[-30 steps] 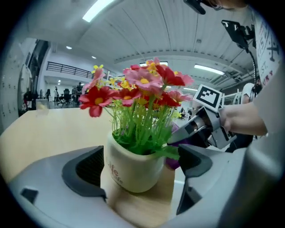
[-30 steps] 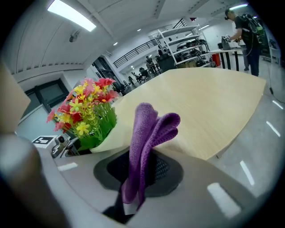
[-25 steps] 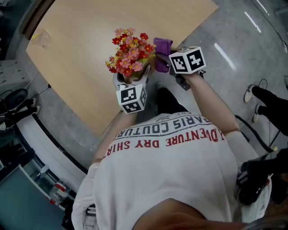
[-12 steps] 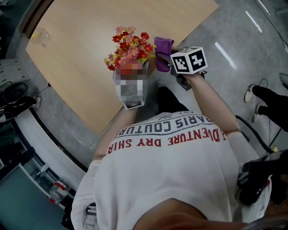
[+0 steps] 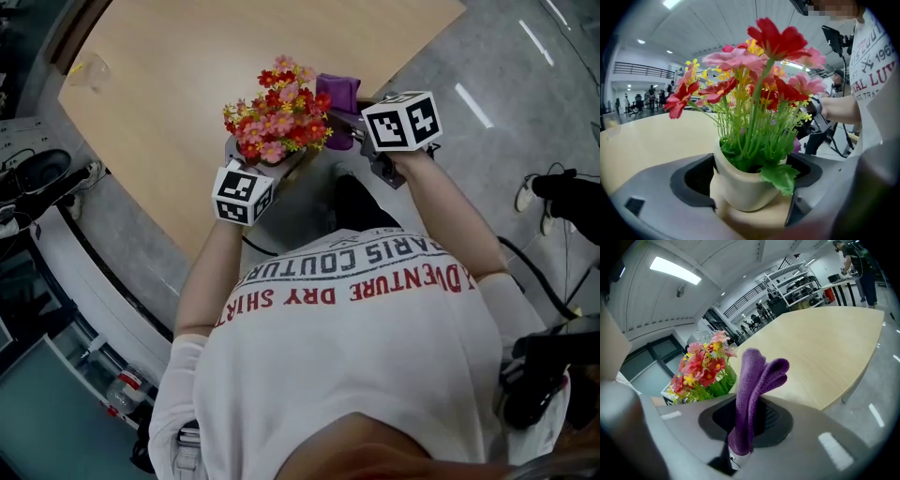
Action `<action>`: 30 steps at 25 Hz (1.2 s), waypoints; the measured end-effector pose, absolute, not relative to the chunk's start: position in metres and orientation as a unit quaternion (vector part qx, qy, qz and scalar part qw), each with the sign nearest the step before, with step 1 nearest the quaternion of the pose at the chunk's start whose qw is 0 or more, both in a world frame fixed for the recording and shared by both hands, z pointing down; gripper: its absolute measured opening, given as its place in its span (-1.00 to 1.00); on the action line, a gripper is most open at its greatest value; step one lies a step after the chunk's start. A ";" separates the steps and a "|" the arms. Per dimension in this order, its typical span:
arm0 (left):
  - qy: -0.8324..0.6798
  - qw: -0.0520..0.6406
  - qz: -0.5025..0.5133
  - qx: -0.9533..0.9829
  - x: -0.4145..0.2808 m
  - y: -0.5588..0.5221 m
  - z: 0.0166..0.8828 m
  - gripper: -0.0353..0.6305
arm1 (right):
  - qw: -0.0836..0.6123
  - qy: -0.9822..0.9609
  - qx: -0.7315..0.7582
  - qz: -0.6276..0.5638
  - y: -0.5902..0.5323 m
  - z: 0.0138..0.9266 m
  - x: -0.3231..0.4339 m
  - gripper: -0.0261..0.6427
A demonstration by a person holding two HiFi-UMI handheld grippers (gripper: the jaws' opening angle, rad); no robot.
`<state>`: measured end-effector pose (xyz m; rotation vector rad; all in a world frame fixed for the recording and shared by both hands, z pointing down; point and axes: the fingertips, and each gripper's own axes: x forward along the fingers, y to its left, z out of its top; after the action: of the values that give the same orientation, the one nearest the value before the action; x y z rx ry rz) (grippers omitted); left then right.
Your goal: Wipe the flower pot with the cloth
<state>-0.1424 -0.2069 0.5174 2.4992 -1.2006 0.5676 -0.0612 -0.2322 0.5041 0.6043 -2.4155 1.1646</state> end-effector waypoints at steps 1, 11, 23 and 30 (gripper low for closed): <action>-0.402 0.153 0.205 0.879 -0.143 -0.205 0.518 0.57 | 0.192 -0.863 0.210 0.416 -0.231 0.501 -0.063 -0.75; -0.333 0.150 0.237 0.900 -0.150 -0.202 0.523 0.57 | 0.194 -0.872 0.168 0.418 -0.224 0.502 -0.092 -0.75; -0.327 0.145 0.233 0.904 -0.156 -0.199 0.515 0.57 | 0.295 -0.866 0.189 0.358 -0.226 0.535 -0.104 -0.75; -0.324 0.141 0.232 0.906 -0.155 -0.197 0.512 0.57 | 0.329 -0.861 0.199 0.333 -0.227 0.546 -0.102 -0.75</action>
<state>-0.1550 -0.1973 0.5123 2.6180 -0.9351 0.6692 -0.1022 -0.2273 0.5455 0.5201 -2.2526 0.8707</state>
